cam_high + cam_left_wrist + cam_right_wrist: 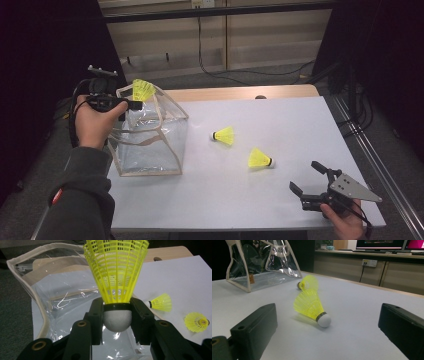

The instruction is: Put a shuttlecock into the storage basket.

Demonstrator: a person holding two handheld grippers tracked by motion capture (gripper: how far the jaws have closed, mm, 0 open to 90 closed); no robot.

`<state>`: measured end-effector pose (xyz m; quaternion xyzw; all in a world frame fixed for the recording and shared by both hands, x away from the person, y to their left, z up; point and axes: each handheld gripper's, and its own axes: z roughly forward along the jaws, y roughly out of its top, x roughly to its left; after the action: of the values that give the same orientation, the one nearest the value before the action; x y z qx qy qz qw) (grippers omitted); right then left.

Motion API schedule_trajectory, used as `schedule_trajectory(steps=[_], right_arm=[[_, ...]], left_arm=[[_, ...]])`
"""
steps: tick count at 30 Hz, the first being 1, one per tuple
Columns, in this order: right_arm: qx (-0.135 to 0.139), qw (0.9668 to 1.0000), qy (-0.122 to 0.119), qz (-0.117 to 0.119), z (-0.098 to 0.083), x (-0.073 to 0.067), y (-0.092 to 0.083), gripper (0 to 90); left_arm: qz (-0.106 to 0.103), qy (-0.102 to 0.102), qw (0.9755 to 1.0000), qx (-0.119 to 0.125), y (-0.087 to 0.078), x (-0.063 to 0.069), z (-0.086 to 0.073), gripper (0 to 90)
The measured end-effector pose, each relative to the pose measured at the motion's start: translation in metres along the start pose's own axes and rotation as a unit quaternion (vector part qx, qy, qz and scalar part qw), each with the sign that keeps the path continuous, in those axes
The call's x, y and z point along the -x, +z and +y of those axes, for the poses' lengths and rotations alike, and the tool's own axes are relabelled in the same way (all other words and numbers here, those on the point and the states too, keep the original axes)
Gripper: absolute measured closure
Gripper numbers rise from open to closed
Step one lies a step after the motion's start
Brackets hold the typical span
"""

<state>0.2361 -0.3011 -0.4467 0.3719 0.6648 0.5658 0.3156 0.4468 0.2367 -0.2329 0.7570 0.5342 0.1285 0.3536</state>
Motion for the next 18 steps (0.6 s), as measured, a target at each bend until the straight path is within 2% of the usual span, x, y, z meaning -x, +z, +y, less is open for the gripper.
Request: schedule_trajectory(steps=[8,12,18], right_arm=[[0.0,1.0,0.0,0.0,0.0001,-0.0001,-0.0001,2.0],[0.0,1.0,0.001,0.0,0.0,0.0,-0.0002,1.9],[0.0,1.0,0.0,0.0,0.0,0.0,-0.0004,2.0]], left_arm=[[0.007,-0.003,1.0,0.001,0.0013,-0.0037,-0.0013,64.8],[0.008,-0.011,0.9999,0.001,0.0022,-0.0067,-0.0026,64.8],[0.012,-0.009,0.9999,-0.001,0.0025,-0.0097,-0.0042,64.8]])
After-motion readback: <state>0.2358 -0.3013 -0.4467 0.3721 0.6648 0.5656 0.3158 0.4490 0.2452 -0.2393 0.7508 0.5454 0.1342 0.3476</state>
